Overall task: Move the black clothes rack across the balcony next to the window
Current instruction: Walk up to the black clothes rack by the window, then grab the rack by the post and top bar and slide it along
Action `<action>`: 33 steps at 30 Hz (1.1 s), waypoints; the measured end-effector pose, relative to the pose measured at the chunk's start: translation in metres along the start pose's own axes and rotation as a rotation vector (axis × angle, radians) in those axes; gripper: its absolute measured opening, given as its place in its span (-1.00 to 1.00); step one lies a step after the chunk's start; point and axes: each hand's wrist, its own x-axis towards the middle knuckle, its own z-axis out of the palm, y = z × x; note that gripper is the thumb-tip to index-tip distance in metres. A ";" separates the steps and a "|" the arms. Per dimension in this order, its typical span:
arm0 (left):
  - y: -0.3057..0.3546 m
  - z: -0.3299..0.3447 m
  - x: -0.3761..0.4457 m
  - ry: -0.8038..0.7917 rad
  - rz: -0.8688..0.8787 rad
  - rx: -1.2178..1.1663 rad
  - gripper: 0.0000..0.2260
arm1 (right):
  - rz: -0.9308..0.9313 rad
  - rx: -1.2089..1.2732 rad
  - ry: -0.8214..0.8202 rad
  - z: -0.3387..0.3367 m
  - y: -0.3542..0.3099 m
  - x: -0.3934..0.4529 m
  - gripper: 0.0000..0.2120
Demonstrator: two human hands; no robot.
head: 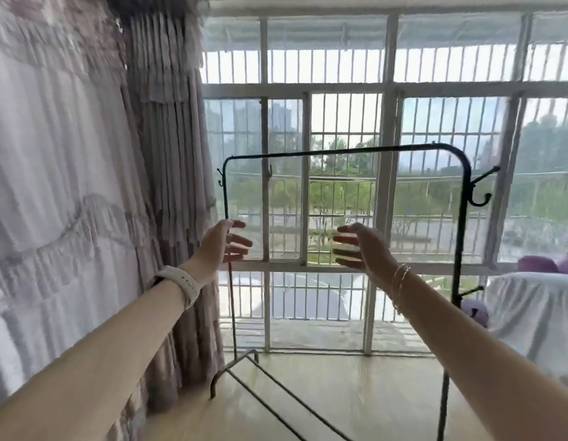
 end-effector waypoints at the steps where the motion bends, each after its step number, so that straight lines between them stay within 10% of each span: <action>1: -0.007 -0.009 0.037 0.012 0.010 0.009 -0.65 | -0.011 0.009 -0.015 0.012 0.004 0.038 -0.75; 19: 0.007 -0.141 0.535 0.179 0.046 -0.068 -0.71 | -0.241 -0.001 -0.245 0.267 -0.068 0.550 -0.83; 33: -0.147 -0.209 0.859 0.230 -0.139 -0.036 -0.71 | -0.608 -0.818 -0.115 0.401 -0.010 0.860 -0.85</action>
